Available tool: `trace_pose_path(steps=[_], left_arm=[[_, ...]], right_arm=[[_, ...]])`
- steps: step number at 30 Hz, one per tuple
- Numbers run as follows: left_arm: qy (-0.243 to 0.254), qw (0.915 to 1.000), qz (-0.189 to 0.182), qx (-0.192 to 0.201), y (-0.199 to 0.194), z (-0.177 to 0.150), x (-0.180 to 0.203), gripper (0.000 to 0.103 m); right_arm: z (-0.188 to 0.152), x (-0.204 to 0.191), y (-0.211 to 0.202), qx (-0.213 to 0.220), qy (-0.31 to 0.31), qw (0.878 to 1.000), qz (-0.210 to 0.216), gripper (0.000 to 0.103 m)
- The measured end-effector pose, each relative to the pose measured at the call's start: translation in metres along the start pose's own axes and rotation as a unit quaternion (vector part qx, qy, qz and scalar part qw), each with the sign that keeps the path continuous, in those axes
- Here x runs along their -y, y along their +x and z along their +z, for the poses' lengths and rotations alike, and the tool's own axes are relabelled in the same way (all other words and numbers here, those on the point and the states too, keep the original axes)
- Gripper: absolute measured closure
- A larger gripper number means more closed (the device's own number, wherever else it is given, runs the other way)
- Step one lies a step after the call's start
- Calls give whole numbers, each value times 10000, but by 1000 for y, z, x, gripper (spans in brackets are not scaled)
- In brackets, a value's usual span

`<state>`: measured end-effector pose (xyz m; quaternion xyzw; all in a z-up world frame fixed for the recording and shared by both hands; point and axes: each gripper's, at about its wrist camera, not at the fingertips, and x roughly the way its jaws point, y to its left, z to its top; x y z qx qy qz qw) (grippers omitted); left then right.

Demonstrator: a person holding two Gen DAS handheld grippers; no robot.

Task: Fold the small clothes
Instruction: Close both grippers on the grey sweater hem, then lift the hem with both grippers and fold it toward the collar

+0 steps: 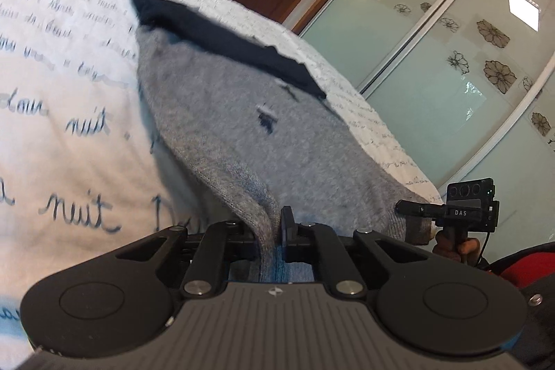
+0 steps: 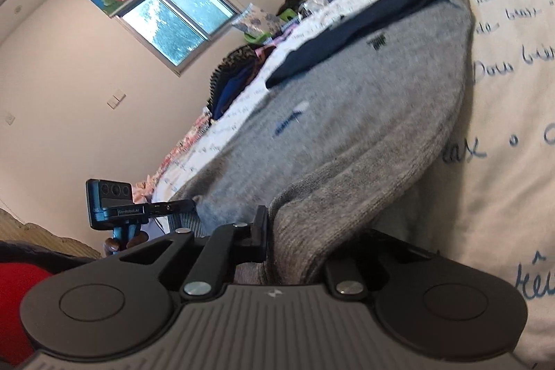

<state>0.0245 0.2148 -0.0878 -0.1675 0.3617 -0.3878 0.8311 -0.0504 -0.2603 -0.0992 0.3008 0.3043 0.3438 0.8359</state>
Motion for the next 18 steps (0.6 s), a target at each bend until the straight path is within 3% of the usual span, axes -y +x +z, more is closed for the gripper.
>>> trace_pose_path(steps=[8,15,16,18], left_arm=[[132,9982,-5,591,-18,41,16,94],[-60,9993,312,189,-11,46,7,92],[-201,9988,396,194,-13,40,-1,87],[-453,9982,371,123,-16,29,-15,68]], right_arm=[[31,-9,-6,451,-97,9986,249,94],[36,-7,-5,371,-114,9991,151,94],[33,-4,-5,335,-67,9993,121,94],[26,2,-5,271,57,9996,45,94]])
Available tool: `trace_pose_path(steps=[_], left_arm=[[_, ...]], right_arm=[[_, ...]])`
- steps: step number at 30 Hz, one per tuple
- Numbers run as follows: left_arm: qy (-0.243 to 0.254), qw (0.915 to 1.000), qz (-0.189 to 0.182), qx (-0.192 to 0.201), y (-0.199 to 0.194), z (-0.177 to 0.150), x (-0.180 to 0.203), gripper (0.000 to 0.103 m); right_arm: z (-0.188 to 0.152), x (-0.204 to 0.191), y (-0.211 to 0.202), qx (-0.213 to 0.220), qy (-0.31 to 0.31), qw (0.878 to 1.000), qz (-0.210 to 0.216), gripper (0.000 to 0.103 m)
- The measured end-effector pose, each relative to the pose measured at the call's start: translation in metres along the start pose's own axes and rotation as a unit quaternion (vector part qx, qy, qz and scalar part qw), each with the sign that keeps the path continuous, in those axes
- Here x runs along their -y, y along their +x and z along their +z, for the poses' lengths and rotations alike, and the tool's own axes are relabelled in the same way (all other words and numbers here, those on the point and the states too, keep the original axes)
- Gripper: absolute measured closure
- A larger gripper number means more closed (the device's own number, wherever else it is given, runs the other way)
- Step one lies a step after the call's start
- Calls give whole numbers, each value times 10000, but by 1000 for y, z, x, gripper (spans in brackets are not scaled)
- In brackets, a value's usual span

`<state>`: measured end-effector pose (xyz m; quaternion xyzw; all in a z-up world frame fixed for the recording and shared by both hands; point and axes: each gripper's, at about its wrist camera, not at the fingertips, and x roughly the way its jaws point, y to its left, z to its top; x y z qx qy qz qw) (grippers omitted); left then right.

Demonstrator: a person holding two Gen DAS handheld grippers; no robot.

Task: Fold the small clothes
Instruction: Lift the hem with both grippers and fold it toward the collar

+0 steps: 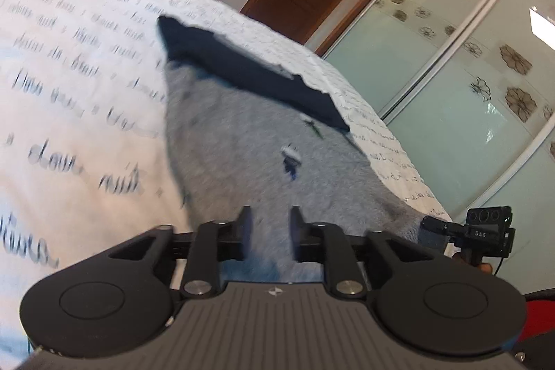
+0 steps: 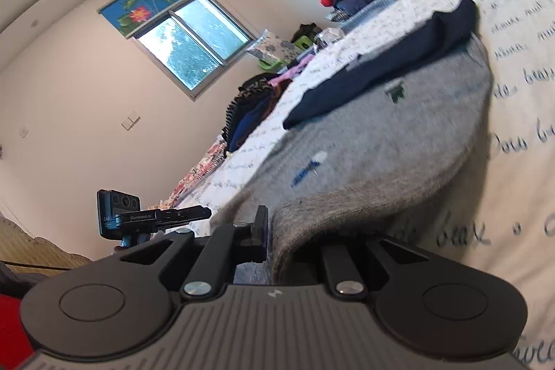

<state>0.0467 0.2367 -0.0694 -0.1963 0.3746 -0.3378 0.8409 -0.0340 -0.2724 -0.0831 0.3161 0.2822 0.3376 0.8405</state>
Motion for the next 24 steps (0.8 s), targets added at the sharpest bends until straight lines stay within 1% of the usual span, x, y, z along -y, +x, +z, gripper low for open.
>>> trace_pose_path(steps=[2,4,6,7,8,11,13,15,16,17,18,19,20,21,22,24], left_arm=[[-279,9996,-81,18,-3,-10,-14,38],[-555,9982,-235,69,-4,-21,-26,24],[-713,9963,-480,66,-1,-30,-31,21],[-729,9956,-586,34,2,-34,-30,17],[-671,9959,-601,1,5,-37,-29,15],[-284,9980,-563,-57,10,-47,-19,15],[-41,9981,-607,-117,12,-54,-12,16],[45,9968,-758,-254,15,-60,-8,20],[28,9960,-825,-354,17,-63,-8,26],[5,9954,-850,-448,18,-67,-9,35],[-21,9955,-806,-504,20,-70,-10,41],[-79,9958,-743,-529,22,-73,-14,51],[-199,9957,-738,-523,23,-75,-18,58],[-371,9952,-762,-482,25,-74,-23,60],[-571,9937,-866,-415,26,-75,-28,64],[-781,9914,-1004,-306,28,-72,-32,71]], right_arm=[[-7,8,0,-74,166,9998,-43,94],[-12,13,2,-169,267,9995,-73,94],[-17,19,3,-231,390,9989,-122,93],[-19,22,3,-248,470,9985,-131,93],[-21,25,3,-258,521,9982,-165,93],[-25,26,5,-326,542,9978,-179,93],[-26,27,7,-380,566,9976,-133,93],[-27,28,9,-421,592,9973,-114,93],[-28,29,9,-436,604,9972,-105,93],[-29,30,9,-448,616,9971,-88,93],[-30,30,10,-455,625,9970,-76,93],[-30,32,9,-457,637,9969,-71,93],[-30,33,9,-457,660,9968,-59,93],[-31,34,9,-458,689,9966,-42,93],[-31,35,8,-459,717,9964,-31,93],[-32,39,8,-455,755,9961,-12,93]])
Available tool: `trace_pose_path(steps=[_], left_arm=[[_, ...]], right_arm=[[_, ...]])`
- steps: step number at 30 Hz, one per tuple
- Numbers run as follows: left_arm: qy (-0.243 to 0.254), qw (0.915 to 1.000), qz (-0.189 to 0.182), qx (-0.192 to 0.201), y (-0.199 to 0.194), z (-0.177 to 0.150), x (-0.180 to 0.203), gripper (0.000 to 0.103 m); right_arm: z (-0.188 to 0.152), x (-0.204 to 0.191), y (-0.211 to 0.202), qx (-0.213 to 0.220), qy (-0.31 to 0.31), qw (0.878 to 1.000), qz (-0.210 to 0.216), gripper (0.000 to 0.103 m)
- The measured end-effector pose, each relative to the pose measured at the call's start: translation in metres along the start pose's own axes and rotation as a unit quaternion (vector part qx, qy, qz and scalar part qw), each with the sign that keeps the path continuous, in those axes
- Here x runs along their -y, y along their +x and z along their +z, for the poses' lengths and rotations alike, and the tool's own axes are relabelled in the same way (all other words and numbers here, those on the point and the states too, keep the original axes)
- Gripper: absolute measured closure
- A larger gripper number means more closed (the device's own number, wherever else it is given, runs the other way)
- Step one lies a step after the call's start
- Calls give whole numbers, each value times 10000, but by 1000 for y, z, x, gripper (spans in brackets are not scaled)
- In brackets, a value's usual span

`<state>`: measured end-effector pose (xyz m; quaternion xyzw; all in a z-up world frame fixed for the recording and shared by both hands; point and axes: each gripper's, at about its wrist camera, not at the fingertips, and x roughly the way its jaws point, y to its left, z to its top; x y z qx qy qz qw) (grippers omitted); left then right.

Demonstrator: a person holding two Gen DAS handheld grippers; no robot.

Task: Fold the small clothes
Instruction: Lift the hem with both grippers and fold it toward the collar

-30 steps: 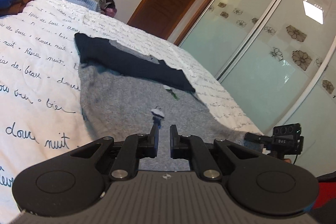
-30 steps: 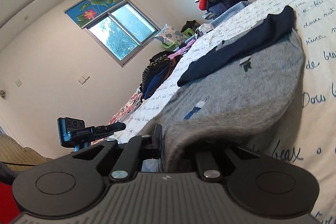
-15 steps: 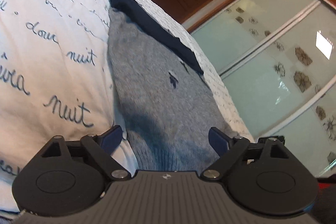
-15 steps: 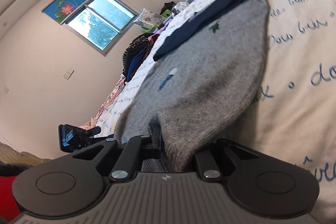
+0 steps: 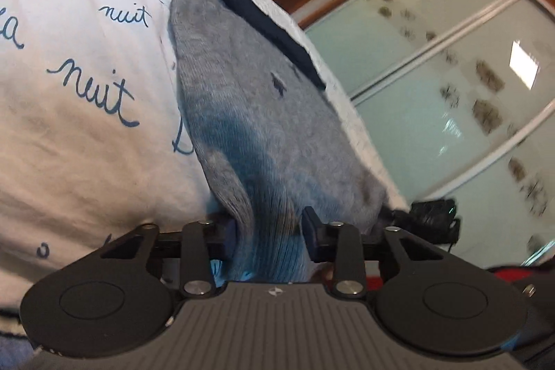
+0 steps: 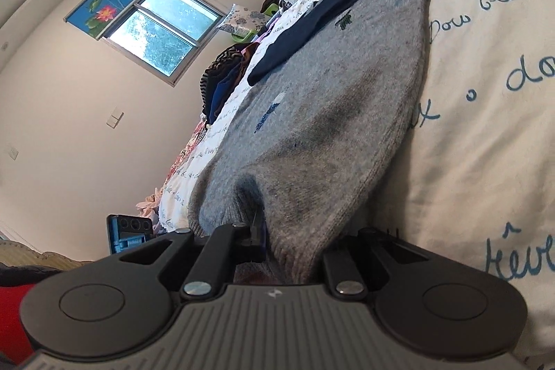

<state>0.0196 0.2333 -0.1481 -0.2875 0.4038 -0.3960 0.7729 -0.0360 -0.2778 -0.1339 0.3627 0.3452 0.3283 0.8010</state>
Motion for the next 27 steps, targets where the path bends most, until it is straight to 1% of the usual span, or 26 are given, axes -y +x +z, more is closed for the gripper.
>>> trace_pose_path(steps=[2,4,6,9,12,15,18,19,20,21,22,23,24,25,27], left_arm=[[116,9998,129,5,1,2,4,83],[309,9990,318,-36,1,2,11,89],[450,9982,387,-33,0,2,17,90],[532,9980,326,88,-3,1,20,89],[279,9990,327,86,-3,0,10,87],[-14,9996,146,250,-9,-1,1,87],[-52,9988,77,477,-12,3,3,81],[-101,9986,4,527,-10,6,4,76],[-186,9981,-94,574,-6,9,4,67],[-239,9978,-166,594,-3,12,4,61],[-243,9977,-219,596,1,15,6,49],[-204,9979,-226,564,6,17,8,43],[-120,9985,-184,504,10,19,11,42],[1,9991,-50,419,14,20,16,41],[290,9989,226,296,18,20,26,48]], right_arm=[[-1,2,0,19,26,10000,9,93],[-1,1,1,22,-30,10000,-45,93],[-2,-3,1,24,-129,9999,-107,93],[-2,-2,2,13,-72,9999,-72,93],[-3,3,2,27,29,10000,-9,94],[-3,4,2,21,18,10000,-13,94],[-4,5,3,8,32,10000,3,94],[-4,6,4,10,44,10000,17,94],[-4,7,4,12,57,10000,28,94],[-4,8,4,15,63,10000,32,94],[-4,8,3,15,62,10000,33,94],[-4,9,3,10,60,10000,34,94],[-4,9,3,4,58,10000,34,94],[-4,9,3,5,58,10000,33,94],[-5,10,2,10,52,10000,39,94]])
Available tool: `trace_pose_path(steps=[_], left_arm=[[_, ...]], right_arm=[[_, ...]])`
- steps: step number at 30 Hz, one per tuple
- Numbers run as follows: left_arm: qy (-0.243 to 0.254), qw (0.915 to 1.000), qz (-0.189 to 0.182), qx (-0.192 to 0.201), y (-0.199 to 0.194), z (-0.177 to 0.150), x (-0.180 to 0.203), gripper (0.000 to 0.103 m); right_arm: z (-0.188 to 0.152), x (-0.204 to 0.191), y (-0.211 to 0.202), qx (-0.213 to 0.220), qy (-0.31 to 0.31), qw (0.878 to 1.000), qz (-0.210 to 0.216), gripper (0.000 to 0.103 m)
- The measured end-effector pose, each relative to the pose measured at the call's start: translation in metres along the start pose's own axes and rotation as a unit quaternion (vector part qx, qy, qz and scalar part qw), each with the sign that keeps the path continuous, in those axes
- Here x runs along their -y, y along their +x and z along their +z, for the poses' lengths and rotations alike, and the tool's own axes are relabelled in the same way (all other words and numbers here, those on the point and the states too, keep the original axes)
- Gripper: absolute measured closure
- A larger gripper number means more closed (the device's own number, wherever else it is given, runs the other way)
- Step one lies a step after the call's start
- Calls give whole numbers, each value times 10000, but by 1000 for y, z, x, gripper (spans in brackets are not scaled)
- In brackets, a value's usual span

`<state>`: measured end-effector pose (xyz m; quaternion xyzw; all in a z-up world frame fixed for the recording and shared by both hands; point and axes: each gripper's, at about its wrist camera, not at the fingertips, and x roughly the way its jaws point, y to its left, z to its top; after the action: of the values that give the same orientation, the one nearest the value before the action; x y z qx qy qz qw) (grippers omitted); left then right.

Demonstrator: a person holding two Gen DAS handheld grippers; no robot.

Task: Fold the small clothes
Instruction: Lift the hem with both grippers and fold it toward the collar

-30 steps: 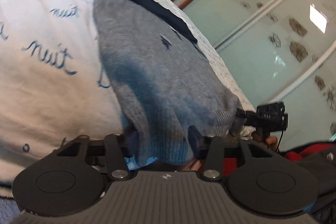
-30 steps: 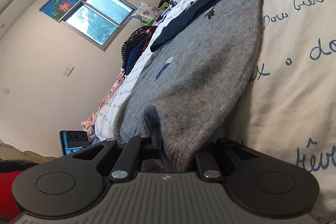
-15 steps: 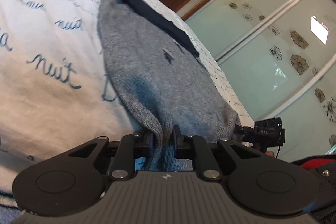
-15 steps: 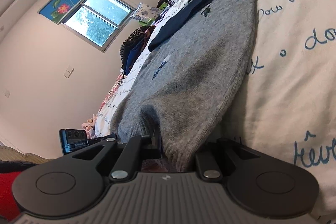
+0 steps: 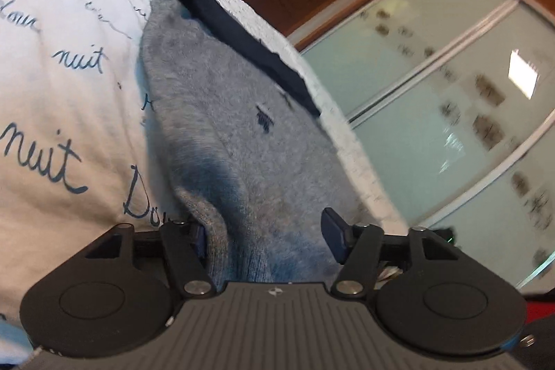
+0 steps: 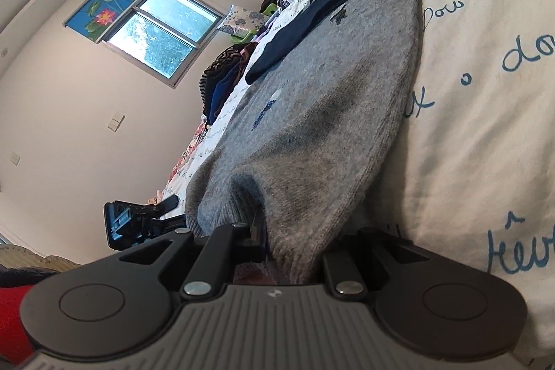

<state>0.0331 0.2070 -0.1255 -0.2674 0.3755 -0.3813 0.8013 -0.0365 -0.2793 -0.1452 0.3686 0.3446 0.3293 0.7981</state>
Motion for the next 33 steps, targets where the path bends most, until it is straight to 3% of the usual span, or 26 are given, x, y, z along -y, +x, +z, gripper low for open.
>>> trace_pose_path(steps=[2,5,9,12,20,30,33], left_arm=[[59,9998,157,-116,-1,0,3,80],[19,9996,239,-133,-9,-2,1,91],[301,9992,250,22,-22,-2,14,93],[525,9981,145,272,-28,8,28,93],[950,9919,-161,833,-18,49,65,93],[962,9891,-146,1109,-4,85,83,93],[980,9890,-113,1102,-2,91,86,94]], right_arm=[[-1,0,-1,14,0,10000,9,94],[-1,-1,-1,11,-37,10000,-17,94],[-1,-14,0,-22,-327,9994,-115,94],[2,-22,-4,62,-419,9990,174,93],[34,-37,-23,701,-579,9947,473,93],[86,-47,-26,1104,-822,9897,396,93],[93,-42,-19,1033,-748,9912,349,95]])
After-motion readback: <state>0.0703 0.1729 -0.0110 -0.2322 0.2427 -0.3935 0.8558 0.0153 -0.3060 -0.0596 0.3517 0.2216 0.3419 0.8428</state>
